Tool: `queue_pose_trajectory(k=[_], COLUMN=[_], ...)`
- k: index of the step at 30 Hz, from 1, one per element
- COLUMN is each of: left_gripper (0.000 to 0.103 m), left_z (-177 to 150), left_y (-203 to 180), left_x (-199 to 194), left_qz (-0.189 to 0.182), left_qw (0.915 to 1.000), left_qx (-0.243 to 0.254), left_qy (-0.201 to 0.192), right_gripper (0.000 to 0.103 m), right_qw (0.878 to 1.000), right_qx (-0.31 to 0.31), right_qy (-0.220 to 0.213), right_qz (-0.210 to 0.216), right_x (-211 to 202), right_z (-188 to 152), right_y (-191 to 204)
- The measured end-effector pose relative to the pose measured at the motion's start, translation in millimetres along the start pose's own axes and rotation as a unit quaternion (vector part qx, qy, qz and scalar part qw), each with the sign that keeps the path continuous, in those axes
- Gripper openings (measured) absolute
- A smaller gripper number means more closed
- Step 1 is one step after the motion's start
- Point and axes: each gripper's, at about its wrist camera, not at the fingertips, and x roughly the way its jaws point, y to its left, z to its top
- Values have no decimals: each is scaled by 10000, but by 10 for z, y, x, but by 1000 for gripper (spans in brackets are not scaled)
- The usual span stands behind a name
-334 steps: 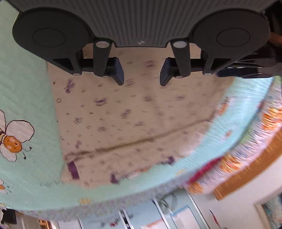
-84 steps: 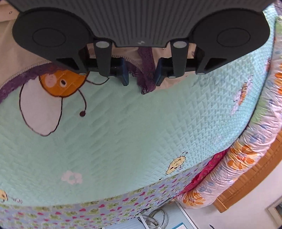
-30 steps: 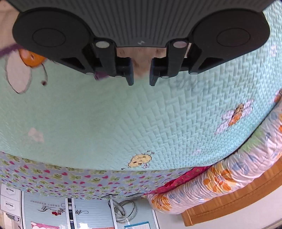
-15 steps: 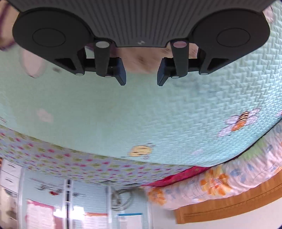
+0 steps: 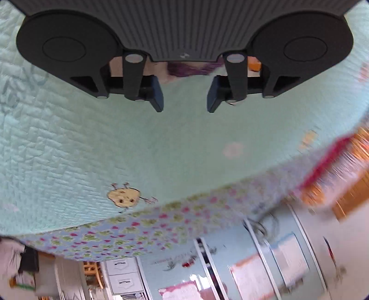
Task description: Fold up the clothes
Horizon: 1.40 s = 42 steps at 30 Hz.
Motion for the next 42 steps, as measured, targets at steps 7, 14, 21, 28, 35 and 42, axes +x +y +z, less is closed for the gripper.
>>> queue_pose_trajectory(k=[7,14,21,28,35,42], left_gripper=[91,92,92,95,95,96], left_z=[-1,-2,-6,-2,-6,-9], left_y=[-11,-6,-15,-12,-17,-28], left_x=[4,3,-1,9,7,18], left_qz=[7,-20,-7,-45,-51,-44], left_qw=[10000,10000,10000,10000,10000,10000], left_qx=[8,9,35,33,35,77], left_qy=[-3,-3,-7,2,-12,4], right_gripper=[48,44,29,32,34,39], right_qw=[9943,9940,9828,9849,9822,9915], right_qx=[-226,-509,-1070,-940,-572,-320], right_qy=[816,-131,568,89,315,324], right_qz=[-643,-961,-1396,-1451,-1759,-1221], right_x=[243,31,347,101,240,-210], right_z=[-176,-17,-196,-52,-183,-343], right_y=[-283,-251,-151,-62,-363,-329])
